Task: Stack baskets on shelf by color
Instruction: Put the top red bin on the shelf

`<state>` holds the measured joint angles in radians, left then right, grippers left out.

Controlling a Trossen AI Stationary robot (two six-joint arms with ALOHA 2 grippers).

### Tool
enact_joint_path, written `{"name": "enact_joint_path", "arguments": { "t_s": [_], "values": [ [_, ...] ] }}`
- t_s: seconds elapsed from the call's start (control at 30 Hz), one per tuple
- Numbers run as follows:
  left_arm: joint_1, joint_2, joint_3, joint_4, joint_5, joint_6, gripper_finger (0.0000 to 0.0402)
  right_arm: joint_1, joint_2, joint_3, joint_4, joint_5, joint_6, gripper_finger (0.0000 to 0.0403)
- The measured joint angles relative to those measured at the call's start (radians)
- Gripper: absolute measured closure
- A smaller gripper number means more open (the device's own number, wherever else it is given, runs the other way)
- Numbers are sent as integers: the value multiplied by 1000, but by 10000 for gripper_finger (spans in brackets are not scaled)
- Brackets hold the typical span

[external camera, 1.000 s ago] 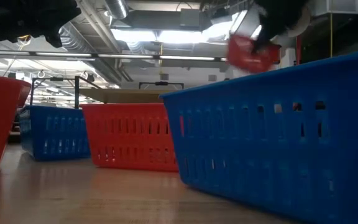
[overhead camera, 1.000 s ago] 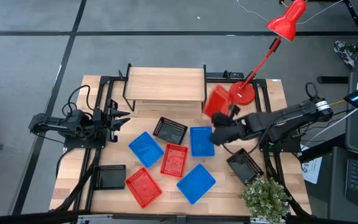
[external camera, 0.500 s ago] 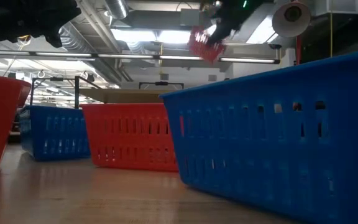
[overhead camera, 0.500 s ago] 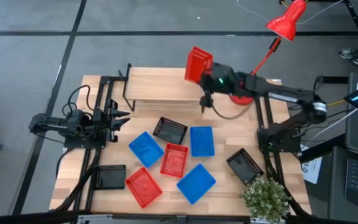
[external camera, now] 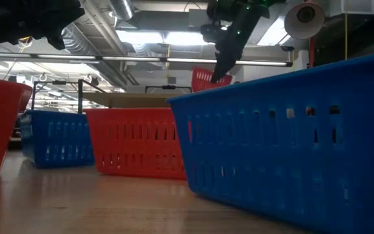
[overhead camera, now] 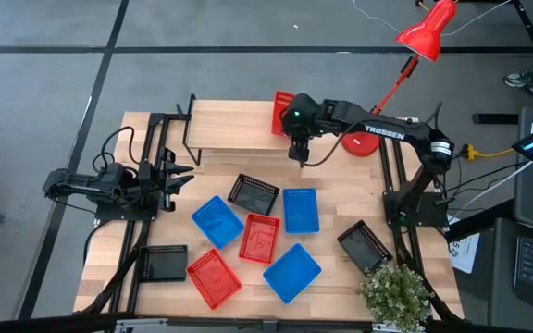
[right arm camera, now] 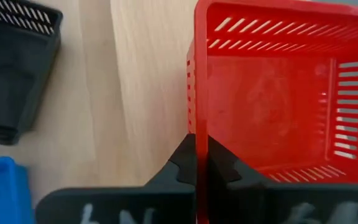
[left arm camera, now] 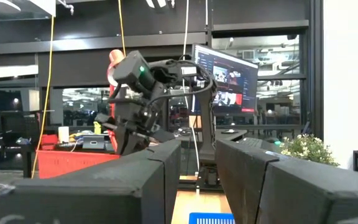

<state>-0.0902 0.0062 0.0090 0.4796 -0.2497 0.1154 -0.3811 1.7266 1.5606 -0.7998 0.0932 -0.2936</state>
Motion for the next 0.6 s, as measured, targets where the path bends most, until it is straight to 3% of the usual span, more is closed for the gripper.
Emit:
{"name": "enact_joint_path", "arguments": {
  "t_s": [0.3, 0.6],
  "values": [
    [0, 0, 0, -1, 0, 0, 308, 15, 2, 12, -64, -1, 27, 399],
    [0, 0, 0, -26, 0, 0, 308, 32, 2, 11, -58, 0, 24, 338]
  ]
}}
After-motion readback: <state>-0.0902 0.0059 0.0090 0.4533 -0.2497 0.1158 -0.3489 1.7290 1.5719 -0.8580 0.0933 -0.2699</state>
